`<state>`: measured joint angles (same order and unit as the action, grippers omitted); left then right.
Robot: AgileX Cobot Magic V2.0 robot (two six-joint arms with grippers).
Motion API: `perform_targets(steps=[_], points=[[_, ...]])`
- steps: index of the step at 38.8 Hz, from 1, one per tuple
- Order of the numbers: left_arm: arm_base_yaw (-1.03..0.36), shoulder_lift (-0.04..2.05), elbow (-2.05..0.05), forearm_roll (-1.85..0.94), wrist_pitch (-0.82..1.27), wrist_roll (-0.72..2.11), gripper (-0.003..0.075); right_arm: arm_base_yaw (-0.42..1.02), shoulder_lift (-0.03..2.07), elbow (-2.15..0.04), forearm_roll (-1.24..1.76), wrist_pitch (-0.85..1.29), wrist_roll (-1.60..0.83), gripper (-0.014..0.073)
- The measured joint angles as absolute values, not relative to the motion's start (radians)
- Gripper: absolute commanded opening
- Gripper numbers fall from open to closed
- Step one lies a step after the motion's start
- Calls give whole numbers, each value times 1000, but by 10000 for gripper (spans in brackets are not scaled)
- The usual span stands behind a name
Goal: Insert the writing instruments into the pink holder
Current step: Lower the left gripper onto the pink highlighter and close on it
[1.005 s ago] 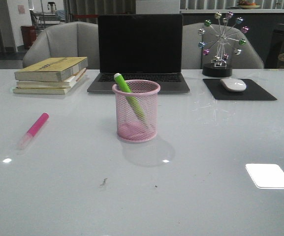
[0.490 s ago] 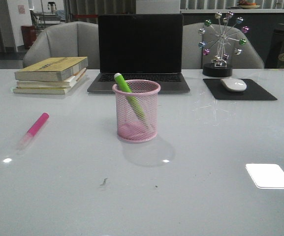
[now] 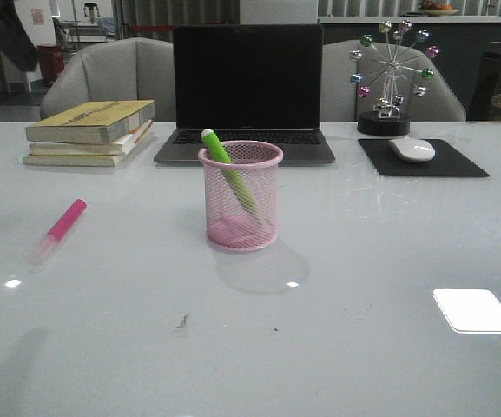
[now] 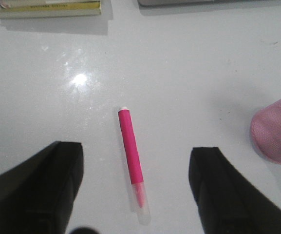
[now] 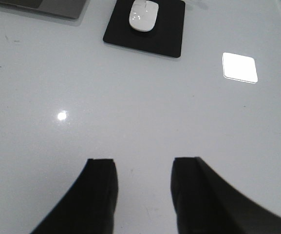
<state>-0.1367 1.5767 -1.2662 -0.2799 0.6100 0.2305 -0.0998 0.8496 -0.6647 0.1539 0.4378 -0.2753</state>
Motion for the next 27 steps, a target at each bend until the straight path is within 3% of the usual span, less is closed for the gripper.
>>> perform_targets(steps=[4,27], points=[[-137,1686,-1334,-280,626,232,435,-100,850,-665,154,442,-275,395],[-137,1960,-1473,-258,721,232,439,-100,850,-665,154,443,-275,395]])
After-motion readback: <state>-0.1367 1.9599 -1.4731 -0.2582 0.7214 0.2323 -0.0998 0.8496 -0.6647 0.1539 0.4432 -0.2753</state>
